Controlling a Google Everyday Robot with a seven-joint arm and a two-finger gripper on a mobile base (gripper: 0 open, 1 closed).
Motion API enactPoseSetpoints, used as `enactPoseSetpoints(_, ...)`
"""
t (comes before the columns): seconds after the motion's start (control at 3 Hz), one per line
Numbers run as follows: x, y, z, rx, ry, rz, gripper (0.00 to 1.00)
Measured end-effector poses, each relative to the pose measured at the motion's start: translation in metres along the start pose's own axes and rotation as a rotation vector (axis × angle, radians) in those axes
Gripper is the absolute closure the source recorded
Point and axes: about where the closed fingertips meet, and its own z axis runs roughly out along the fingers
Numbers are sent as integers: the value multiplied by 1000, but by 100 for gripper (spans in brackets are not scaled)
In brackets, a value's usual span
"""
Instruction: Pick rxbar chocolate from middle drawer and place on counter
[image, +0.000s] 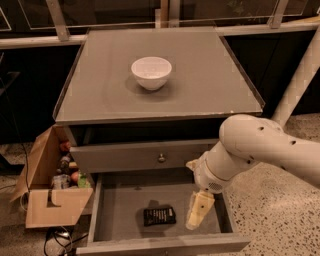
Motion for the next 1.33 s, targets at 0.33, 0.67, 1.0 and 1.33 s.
enactPoseSetpoints(0.33,2,0,5,-3,-3,5,0)
enactPoseSetpoints(0.67,7,-2,19,-4,-15,23,0)
enactPoseSetpoints(1.0,21,-23,52,22,-55,45,0)
enactPoseSetpoints(1.33,21,-22,55,19,-62,47,0)
